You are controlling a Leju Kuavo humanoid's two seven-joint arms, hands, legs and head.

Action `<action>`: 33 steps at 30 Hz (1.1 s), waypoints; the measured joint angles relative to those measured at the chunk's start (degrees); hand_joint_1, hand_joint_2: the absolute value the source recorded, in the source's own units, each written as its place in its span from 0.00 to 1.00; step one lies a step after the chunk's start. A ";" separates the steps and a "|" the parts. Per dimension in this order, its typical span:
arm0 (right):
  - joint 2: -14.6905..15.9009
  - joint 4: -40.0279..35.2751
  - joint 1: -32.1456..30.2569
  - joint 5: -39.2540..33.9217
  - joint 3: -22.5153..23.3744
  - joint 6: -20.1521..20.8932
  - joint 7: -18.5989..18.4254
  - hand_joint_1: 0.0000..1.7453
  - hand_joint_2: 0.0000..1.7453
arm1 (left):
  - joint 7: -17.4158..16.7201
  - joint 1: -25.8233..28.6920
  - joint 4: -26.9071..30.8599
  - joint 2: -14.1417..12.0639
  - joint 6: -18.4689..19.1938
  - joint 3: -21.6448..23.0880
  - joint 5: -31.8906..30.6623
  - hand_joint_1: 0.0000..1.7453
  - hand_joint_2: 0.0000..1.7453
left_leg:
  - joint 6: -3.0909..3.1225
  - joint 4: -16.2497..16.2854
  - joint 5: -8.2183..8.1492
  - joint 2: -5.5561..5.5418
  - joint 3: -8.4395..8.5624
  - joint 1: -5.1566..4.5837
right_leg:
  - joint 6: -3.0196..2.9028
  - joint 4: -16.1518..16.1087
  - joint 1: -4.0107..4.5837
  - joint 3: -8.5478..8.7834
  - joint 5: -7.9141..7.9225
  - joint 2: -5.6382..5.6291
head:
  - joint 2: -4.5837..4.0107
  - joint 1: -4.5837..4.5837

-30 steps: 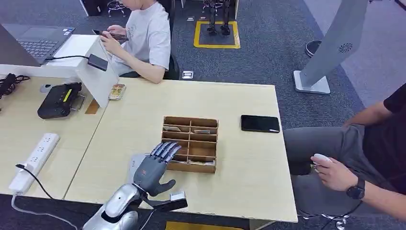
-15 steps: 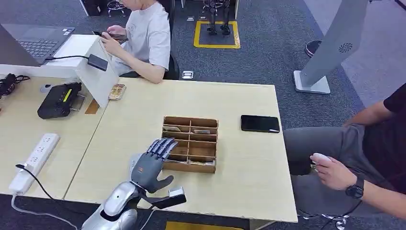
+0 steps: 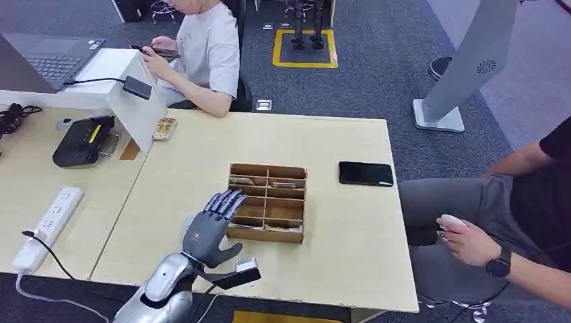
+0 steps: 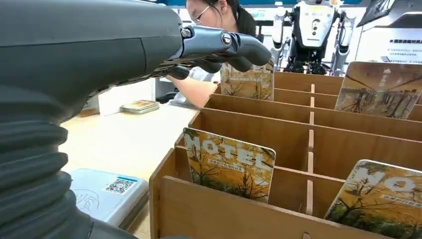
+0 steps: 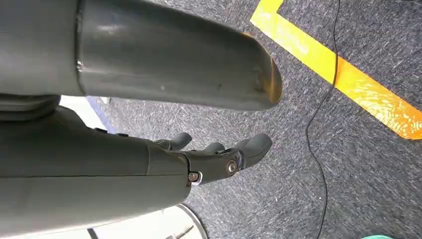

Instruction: Pass the card to the sensor for recognition and then transmit it.

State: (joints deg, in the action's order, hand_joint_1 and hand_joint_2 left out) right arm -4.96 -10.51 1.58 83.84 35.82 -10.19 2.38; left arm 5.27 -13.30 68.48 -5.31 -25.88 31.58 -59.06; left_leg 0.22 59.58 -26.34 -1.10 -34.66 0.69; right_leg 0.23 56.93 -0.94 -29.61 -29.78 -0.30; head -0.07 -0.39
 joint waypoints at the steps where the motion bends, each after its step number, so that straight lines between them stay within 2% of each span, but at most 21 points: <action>1: 0.00 0.00 0.00 0.00 0.00 0.00 0.00 0.00 0.00 | 0.00 0.00 0.00 0.02 0.00 -0.02 0.00 0.00 1.00 | 0.00 0.00 0.00 0.00 0.00 0.00 | 0.00 0.00 0.00 0.00 0.00 0.00 | -0.02 0.00; 33: 0.00 0.00 0.01 0.00 -0.04 -0.04 0.39 0.00 0.00 | 0.46 -0.26 -0.96 0.04 1.29 -0.04 0.66 0.00 1.00 | 0.00 0.00 0.00 0.00 -0.01 0.00 | 0.00 0.00 0.00 0.00 0.00 0.00 | -0.02 -0.02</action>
State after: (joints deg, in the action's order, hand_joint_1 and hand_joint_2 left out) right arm -4.96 -10.51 1.58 83.84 35.78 -10.23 2.78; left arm 5.73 -13.56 67.52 -5.27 -24.59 31.54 -58.40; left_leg 0.22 59.58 -26.34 -1.10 -34.67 0.69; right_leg 0.22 56.93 -0.94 -29.61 -29.79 -0.30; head -0.09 -0.42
